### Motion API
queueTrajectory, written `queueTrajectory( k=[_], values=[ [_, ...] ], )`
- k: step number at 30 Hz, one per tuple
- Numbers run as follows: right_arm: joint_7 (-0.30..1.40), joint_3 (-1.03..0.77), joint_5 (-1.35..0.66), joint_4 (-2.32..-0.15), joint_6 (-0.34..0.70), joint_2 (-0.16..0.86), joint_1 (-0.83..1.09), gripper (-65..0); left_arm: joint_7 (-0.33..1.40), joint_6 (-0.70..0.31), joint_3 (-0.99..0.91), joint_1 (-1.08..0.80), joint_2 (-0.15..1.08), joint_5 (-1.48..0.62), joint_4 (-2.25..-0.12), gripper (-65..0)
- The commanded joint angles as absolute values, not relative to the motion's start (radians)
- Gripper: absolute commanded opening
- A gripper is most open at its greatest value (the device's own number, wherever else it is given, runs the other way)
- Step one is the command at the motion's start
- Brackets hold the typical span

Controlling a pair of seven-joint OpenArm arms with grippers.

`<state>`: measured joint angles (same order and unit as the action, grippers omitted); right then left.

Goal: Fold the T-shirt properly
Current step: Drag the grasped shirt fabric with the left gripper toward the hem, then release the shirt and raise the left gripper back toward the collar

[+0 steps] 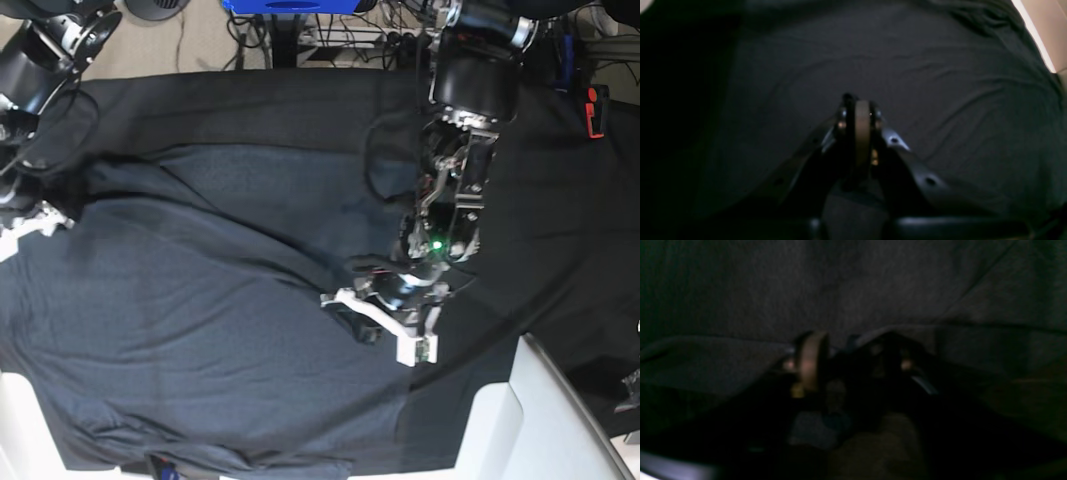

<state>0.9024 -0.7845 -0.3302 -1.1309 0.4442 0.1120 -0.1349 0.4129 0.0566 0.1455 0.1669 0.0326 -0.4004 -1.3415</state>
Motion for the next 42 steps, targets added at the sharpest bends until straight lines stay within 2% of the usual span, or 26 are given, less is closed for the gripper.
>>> queueTrajectory(
  k=[1, 3, 6, 11, 24, 28, 31, 34, 38, 42],
  values=[
    [0.878, -0.789, -0.341, -1.147, 0.449, 0.130, -0.153, -27.6, 0.389, 0.054, 0.145, 0.197, 0.024, -0.406, -1.349, -65.0],
    [0.865, -0.819, -0.341, -1.147, 0.450, 0.119, -0.153, -24.8, 0.387, 0.054, 0.145, 0.203, 0.016, -0.406, -1.339, -65.0],
    [0.854, -0.868, -0.341, -1.152, 0.472, 0.107, -0.153, -23.9, 0.387, 0.054, 0.143, 0.209, 0.007, -0.406, -1.328, -65.0],
    [0.854, -0.920, -0.341, -1.152, 0.608, 0.104, -0.153, -24.3, 0.387, 0.054, 0.143, 0.236, -0.002, -0.406, -1.305, -65.0],
    [0.862, -0.921, -0.341, -1.153, 0.698, 0.104, -0.151, -24.5, 0.387, 0.054, 0.139, 0.255, -0.001, -0.406, -1.305, -65.0],
    [0.862, -0.920, -0.341, -1.153, 0.698, 0.104, -0.151, -24.5, 0.387, 0.054, 0.134, 0.254, 0.002, -0.406, -1.305, -44.3],
    [0.863, -0.918, -0.341, -1.153, 0.698, 0.104, -0.151, -24.5, 0.387, 0.054, 0.131, 0.255, 0.004, -0.406, -1.305, -36.4],
    [0.863, -0.918, -0.341, -1.153, 0.698, 0.104, -0.150, -24.5, 0.386, 0.054, 0.131, 0.255, 0.015, -0.406, -1.311, -33.9],
    [0.863, -0.918, -0.341, -1.158, 0.698, 0.108, -0.148, -24.5, 0.386, 0.054, 0.131, 0.246, 0.016, -0.406, -1.342, -34.2],
    [0.863, -0.918, -0.341, -1.283, 0.698, 0.107, -0.116, -24.5, 0.390, 0.054, 0.139, 0.194, 0.065, -0.407, -1.451, -34.4]
  ],
)
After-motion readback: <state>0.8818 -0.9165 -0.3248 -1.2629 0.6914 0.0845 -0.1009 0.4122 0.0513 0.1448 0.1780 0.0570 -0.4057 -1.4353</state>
